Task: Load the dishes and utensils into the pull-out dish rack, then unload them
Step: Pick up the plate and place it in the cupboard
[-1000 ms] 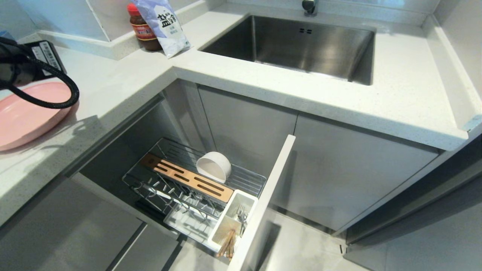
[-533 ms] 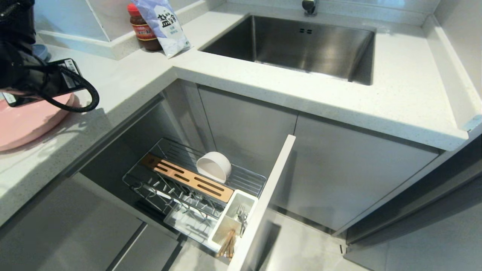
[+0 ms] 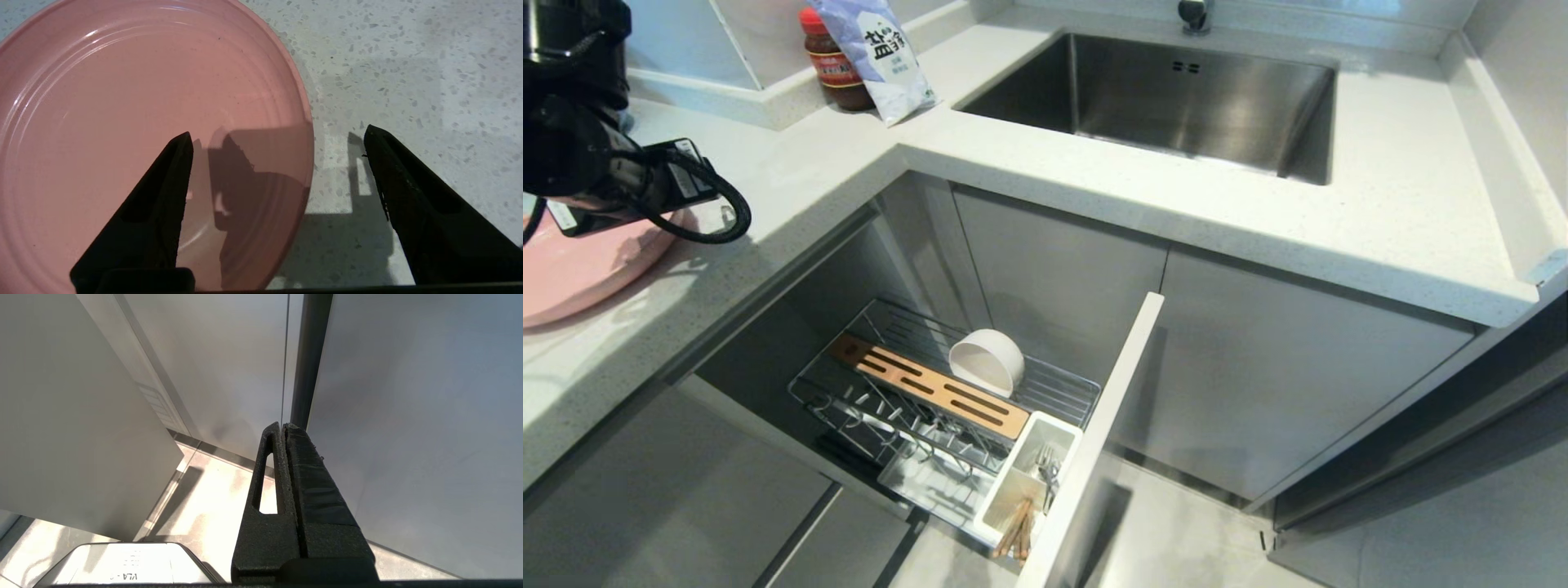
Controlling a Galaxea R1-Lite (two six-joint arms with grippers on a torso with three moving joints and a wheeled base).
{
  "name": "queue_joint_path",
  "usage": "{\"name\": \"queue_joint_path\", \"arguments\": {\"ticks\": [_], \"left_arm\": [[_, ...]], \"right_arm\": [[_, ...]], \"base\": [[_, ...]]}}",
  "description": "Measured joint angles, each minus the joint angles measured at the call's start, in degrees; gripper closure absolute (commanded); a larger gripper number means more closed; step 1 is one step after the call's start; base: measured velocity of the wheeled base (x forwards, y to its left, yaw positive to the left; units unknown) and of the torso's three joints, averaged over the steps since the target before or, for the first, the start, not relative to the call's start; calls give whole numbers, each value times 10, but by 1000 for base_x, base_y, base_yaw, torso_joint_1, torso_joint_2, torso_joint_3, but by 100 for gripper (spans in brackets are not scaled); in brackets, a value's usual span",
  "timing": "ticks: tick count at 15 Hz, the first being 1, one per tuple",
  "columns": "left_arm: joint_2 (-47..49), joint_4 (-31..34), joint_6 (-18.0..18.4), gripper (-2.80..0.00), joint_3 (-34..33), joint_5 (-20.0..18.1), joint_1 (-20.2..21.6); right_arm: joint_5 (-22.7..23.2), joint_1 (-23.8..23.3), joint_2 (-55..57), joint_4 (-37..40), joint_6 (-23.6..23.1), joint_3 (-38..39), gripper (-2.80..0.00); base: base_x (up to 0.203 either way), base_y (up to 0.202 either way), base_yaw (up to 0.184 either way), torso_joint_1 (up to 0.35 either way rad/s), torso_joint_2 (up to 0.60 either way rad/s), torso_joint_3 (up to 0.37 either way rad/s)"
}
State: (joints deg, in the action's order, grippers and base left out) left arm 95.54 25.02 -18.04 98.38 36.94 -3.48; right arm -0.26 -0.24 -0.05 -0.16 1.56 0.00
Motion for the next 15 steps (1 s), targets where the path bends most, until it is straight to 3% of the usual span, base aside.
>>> {"name": "queue_joint_path", "arguments": {"ticks": [15], "left_arm": [[32, 1, -12, -280, 16, -10, 16]], "right_arm": [[0, 0, 0, 0, 0, 0, 0]], "base": [[0, 0, 0, 0, 0, 0]]}}
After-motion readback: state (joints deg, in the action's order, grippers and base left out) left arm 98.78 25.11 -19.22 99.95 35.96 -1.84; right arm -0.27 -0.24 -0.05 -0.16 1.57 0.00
